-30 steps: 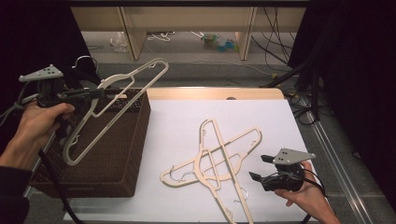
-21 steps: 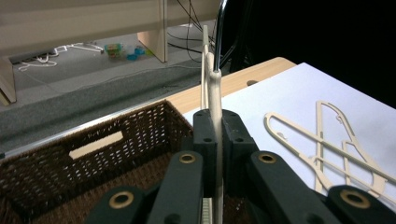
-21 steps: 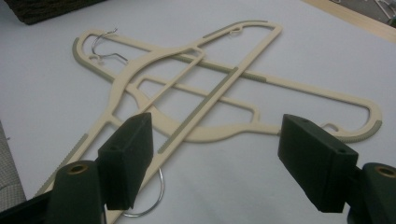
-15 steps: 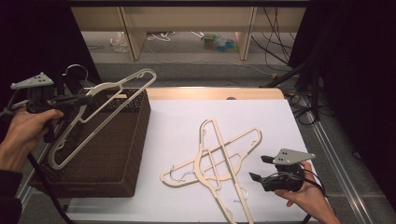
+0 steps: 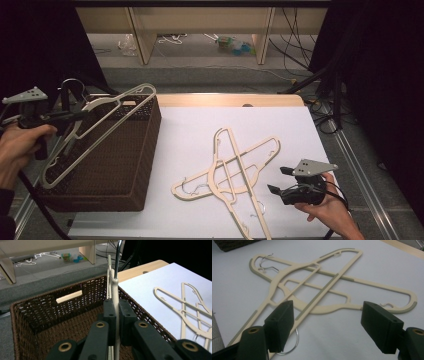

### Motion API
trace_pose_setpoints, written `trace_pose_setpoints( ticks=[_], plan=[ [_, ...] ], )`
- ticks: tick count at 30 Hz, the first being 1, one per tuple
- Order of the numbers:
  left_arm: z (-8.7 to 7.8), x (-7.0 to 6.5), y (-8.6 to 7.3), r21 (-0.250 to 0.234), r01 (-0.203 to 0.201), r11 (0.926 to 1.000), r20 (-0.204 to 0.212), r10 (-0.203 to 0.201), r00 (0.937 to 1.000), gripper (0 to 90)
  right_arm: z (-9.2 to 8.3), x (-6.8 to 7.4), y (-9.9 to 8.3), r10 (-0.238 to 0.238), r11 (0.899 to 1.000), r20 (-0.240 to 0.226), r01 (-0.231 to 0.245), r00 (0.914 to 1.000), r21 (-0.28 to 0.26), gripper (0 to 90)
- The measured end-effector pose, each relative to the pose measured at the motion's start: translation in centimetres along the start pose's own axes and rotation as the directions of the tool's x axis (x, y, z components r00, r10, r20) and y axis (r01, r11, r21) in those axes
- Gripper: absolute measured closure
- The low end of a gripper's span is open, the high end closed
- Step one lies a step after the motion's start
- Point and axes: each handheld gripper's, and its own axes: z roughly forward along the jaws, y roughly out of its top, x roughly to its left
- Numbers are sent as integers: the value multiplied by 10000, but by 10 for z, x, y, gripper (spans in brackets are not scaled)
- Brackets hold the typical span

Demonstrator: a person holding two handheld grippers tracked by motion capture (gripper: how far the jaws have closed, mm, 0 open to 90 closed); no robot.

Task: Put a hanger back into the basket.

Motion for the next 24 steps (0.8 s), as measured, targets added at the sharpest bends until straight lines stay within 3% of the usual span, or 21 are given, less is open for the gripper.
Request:
trace_pose_setpoints(
  ticks=[9, 24],
  plan=[
    [-5, 9, -12, 12, 313, 9995, -3, -313, 9995, 859, 0, 0, 0, -8, 10000, 0, 8, 10000, 15, 278],
    [9, 16, -35, 590, 756, 9954, 139, -765, 9970, 858, 1, 0, -1, 0, 9999, -11, 0, 10000, 117, 278]
  ],
)
